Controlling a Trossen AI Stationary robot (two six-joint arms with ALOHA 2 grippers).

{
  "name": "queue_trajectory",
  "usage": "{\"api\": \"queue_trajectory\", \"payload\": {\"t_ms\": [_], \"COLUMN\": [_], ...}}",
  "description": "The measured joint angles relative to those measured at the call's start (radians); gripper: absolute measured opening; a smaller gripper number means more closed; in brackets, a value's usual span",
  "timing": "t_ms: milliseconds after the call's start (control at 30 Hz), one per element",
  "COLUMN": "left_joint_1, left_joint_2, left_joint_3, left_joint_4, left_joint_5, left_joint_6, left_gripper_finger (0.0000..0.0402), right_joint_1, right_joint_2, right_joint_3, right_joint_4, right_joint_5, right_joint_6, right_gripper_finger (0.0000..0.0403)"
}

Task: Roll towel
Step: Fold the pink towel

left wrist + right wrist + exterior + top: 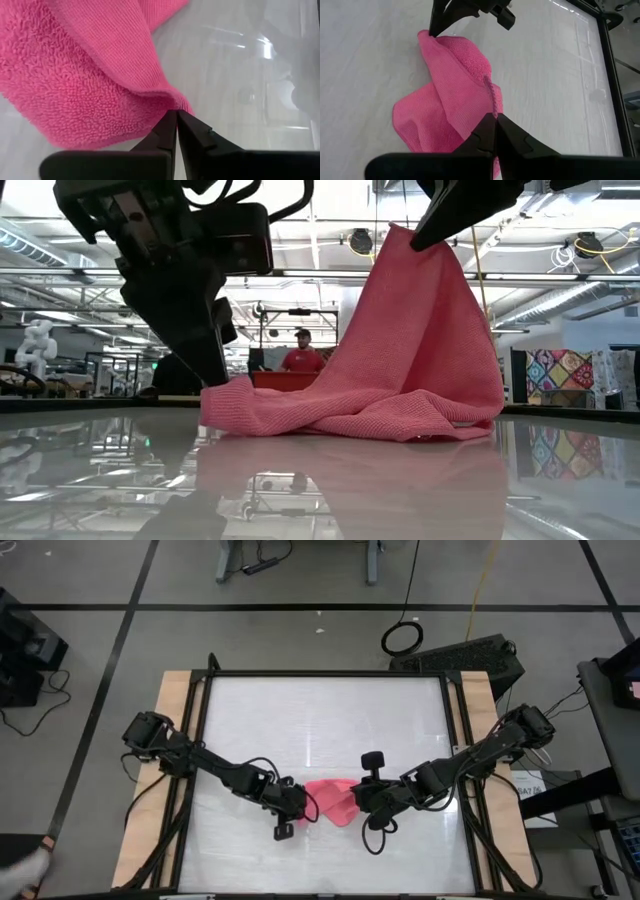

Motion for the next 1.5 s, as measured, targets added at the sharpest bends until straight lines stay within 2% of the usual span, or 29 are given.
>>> {"api": "queue_trajectory", "payload": {"t_ms": [133,267,467,800,900,967,1167,1333,1433,1500], "left_joint_1": [0.000,0.000,0.000,0.023,0.033,0.035,0.040,0.040,0.039,0.039], "left_joint_2": [0.000,0.000,0.000,0.060,0.077,0.079,0.077,0.074,0.048,0.016], "left_joint_3": [0.000,0.000,0.001,0.001,0.001,0.001,0.001,0.023,0.065,0.110], "left_joint_4": [-0.002,-0.001,0.017,0.014,0.019,0.018,0.018,-0.030,-0.134,-0.245], "left_joint_5": [-0.001,0.006,0.091,0.060,0.056,0.054,0.052,0.051,0.032,-0.016], "left_joint_6": [-0.003,-0.003,-0.011,-0.030,-0.031,-0.030,0.006,0.024,0.052,0.077], "left_gripper_finger": [0.0041,0.0092,0.0162,0.0175,0.0166,0.0144,0.0017,0.0005,0.0004,0.0003], "right_joint_1": [0.000,0.000,0.000,0.000,0.000,0.000,0.000,0.000,0.000,-0.001], "right_joint_2": [0.000,0.000,0.000,0.000,0.000,0.000,0.000,0.000,-0.007,-0.021], "right_joint_3": [0.000,0.000,0.000,0.000,0.000,0.000,0.000,0.000,0.000,0.000], "right_joint_4": [0.000,0.000,0.000,0.001,0.000,0.000,0.000,0.000,-0.005,-0.007], "right_joint_5": [0.000,0.000,0.000,0.000,0.000,0.000,0.000,0.016,0.021,0.039], "right_joint_6": [0.000,0.000,0.000,0.000,0.000,0.000,0.000,-0.007,-0.028,-0.046], "right_gripper_finger": [0.0000,0.0000,0.0000,0.0000,0.0000,0.0000,0.0000,0.0000,0.0000,0.0000]}}
